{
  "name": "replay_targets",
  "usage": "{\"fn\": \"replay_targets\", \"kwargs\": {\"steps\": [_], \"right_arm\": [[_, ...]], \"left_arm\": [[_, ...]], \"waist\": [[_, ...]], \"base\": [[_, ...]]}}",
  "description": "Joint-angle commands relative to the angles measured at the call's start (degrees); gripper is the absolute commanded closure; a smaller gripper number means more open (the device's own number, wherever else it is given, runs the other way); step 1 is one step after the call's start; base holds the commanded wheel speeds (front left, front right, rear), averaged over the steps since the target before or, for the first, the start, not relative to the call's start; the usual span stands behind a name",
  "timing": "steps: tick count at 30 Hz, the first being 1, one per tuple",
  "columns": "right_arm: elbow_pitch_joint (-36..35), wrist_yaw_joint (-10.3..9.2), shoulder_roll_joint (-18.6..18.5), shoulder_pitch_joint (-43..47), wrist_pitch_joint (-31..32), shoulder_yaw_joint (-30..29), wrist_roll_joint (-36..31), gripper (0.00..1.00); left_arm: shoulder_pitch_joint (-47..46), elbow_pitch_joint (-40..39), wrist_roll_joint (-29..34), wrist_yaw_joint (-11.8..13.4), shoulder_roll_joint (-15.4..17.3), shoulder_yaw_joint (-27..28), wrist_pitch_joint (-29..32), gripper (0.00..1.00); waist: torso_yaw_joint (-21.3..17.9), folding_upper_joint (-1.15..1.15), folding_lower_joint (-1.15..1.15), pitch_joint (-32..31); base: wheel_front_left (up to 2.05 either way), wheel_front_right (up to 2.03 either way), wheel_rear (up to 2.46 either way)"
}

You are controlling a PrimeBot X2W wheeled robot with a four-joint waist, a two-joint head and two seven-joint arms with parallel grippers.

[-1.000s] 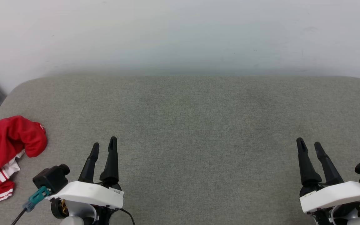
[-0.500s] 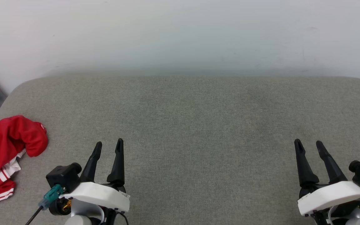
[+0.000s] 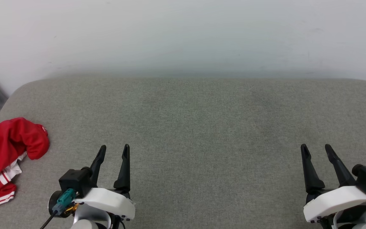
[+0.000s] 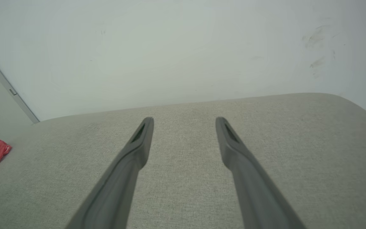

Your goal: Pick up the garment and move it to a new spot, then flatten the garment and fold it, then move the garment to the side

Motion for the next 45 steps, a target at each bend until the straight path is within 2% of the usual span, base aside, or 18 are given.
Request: {"fn": "replay_targets", "kwargs": {"steps": [1, 36, 41, 45], "right_arm": [[-0.68, 0.0, 0.17, 0.24, -0.11, -0.06, -1.2, 0.0], [-0.87, 0.0, 0.22, 0.42, -2.76, -0.56, -10.87, 0.0], [-0.77, 0.0, 0.22, 0.44, -2.92, -0.6, -10.38, 0.0], [-1.54, 0.0, 0.21, 0.46, -2.77, -0.37, -11.3, 0.0]], "left_arm": [[-1.13, -0.18, 1.09, 0.25, 0.2, -0.14, -0.56, 0.0], [-2.11, 3.17, 12.54, 0.9, -0.12, -1.06, -4.4, 0.0], [-2.19, 3.85, 11.3, 1.34, -0.36, -0.44, -4.35, 0.0], [-2.64, 4.0, 10.37, 1.66, -0.54, 0.2, -4.35, 0.0]], "waist": [[-0.01, 0.0, 0.0, -0.02], [0.6, 0.0, 0.0, 0.42], [2.07, 0.0, 0.0, 0.73], [4.79, 0.0, 0.0, 1.2]], "base": [[0.0, 0.0, 0.0], [0.0, 0.0, 0.0], [0.0, 0.0, 0.0], [0.0, 0.0, 0.0]]}}
